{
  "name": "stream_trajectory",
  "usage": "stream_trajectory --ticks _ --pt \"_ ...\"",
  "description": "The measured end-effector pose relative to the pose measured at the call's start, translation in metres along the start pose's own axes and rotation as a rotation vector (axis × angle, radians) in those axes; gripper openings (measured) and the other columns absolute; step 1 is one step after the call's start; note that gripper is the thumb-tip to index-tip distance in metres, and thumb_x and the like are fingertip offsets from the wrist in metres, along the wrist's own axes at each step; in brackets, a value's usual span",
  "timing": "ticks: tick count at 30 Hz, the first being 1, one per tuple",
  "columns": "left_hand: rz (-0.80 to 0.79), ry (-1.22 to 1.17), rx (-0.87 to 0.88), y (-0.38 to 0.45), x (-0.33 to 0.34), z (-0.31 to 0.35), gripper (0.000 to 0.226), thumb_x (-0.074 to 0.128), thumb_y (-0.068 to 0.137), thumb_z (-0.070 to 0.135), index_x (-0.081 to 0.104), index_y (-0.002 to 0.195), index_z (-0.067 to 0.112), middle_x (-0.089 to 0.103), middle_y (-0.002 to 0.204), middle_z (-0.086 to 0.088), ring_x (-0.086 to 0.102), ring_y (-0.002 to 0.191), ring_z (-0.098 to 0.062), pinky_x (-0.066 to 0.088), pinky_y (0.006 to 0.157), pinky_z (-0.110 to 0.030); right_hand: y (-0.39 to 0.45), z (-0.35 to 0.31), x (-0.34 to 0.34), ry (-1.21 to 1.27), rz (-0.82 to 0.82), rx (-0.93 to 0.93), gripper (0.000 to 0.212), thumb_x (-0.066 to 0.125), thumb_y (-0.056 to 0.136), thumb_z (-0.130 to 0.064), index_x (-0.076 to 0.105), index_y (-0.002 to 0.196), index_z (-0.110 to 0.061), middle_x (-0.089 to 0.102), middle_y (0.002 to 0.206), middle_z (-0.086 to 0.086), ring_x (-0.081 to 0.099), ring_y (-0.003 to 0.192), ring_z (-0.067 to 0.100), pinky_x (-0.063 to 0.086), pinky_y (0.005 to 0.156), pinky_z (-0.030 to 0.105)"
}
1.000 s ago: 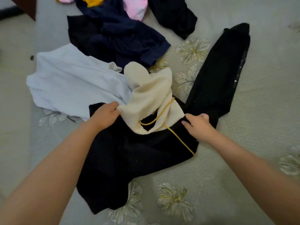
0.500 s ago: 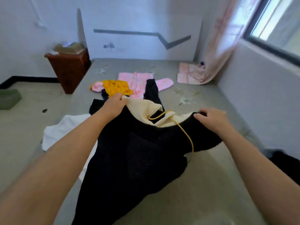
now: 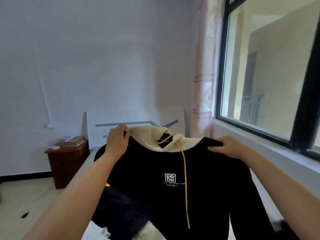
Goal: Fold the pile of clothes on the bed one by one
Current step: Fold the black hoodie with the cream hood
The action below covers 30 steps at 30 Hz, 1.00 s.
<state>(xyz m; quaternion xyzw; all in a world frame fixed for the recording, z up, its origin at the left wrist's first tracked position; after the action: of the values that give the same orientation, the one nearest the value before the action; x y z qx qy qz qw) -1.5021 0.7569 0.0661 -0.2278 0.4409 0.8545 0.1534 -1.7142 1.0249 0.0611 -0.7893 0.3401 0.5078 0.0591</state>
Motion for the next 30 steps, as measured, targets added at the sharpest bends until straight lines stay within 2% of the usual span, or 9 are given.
stream_trajectory --ticks 4,7,11,14,16,19,23,26,30 --pt "0.042 -0.030 0.038 -0.003 0.003 0.019 0.010 0.049 0.091 0.005 0.048 0.081 0.005 0.047 0.071 -0.007 0.044 0.072 -0.024 0.023 0.059 -0.027 -0.004 0.014 -0.004 0.177 0.080 -0.018 0.011 0.065 0.083 -0.008 0.060 0.074 -0.012 0.055 0.074 0.001 0.052 0.076 0.017 0.035 0.062 0.012" --pt "0.080 -0.055 0.064 0.000 0.002 0.028 0.014 0.048 0.090 0.004 0.044 0.078 0.008 0.042 0.064 0.002 0.043 0.070 -0.023 0.024 0.060 -0.025 0.002 0.018 -0.012 0.274 0.115 0.050 0.008 0.065 0.081 -0.006 0.068 0.085 0.001 0.061 0.074 0.008 0.055 0.071 0.019 0.038 0.064 0.025" --pt "0.148 0.046 0.095 0.001 0.006 0.031 0.012 0.048 0.092 0.010 0.049 0.081 0.006 0.048 0.076 -0.005 0.039 0.080 -0.020 0.023 0.066 -0.023 0.013 0.019 -0.022 0.185 0.145 0.053 0.012 0.061 0.082 -0.003 0.068 0.087 0.005 0.061 0.077 0.011 0.055 0.074 0.020 0.036 0.068 0.027" --pt "0.167 0.130 0.127 -0.003 0.014 0.031 0.014 0.049 0.092 0.013 0.055 0.089 0.001 0.055 0.086 -0.011 0.034 0.086 -0.017 0.019 0.065 -0.021 0.017 0.023 -0.019 0.143 0.187 0.065 0.015 0.057 0.084 -0.004 0.066 0.085 0.009 0.057 0.078 0.013 0.054 0.077 0.026 0.029 0.062 0.026" --pt "0.141 0.161 0.117 0.000 0.019 0.034 0.018 0.048 0.093 0.015 0.056 0.094 -0.001 0.057 0.093 -0.015 0.039 0.091 -0.023 0.021 0.068 -0.022 0.019 0.024 -0.015 0.164 0.235 0.081 0.017 0.057 0.084 -0.004 0.063 0.082 0.012 0.053 0.075 0.013 0.052 0.079 0.029 0.025 0.058 0.029" --pt "0.109 0.208 0.094 0.010 0.025 0.039 0.022 0.045 0.095 0.017 0.055 0.100 -0.002 0.057 0.100 -0.018 0.041 0.100 -0.031 0.028 0.074 -0.029 0.025 0.025 -0.009 0.326 0.247 0.128 0.012 0.054 0.086 -0.003 0.063 0.086 0.006 0.056 0.075 0.008 0.050 0.077 0.021 0.034 0.059 0.026" --pt "0.119 0.238 0.113 0.027 0.029 0.040 0.022 0.045 0.095 0.017 0.054 0.100 -0.002 0.057 0.100 -0.019 0.041 0.099 -0.032 0.027 0.075 -0.029 0.044 0.028 -0.008 0.323 0.212 0.136 0.022 0.048 0.089 -0.005 0.059 0.106 0.002 0.059 0.098 0.013 0.055 0.093 0.026 0.037 0.074 0.027" --pt "0.109 0.236 0.127 0.037 0.031 0.038 0.020 0.046 0.094 0.016 0.054 0.098 -0.002 0.058 0.099 -0.018 0.041 0.098 -0.031 0.025 0.073 -0.028 0.057 0.033 -0.002 0.436 0.087 0.178 0.024 0.046 0.092 -0.011 0.054 0.111 0.000 0.057 0.103 0.014 0.055 0.097 0.028 0.042 0.084 0.034" --pt "0.061 0.203 0.099 0.042 0.033 0.022 0.019 0.048 0.093 0.015 0.055 0.098 -0.003 0.059 0.098 -0.017 0.042 0.099 -0.030 0.025 0.073 -0.024 0.071 0.040 0.008 0.446 -0.085 0.206 0.020 0.051 0.091 -0.028 0.056 0.089 -0.009 0.058 0.085 0.007 0.056 0.078 0.018 0.044 0.070 0.029"
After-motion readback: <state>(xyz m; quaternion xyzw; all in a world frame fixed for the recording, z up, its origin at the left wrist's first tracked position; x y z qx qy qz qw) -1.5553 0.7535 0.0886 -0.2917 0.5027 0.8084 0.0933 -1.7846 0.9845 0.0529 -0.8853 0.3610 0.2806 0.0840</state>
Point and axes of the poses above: each hand's wrist, its own y-axis towards the middle knuckle, its own x-axis out of the palm, z = x × y, the point moved 3 cm from there along y, towards the middle knuckle
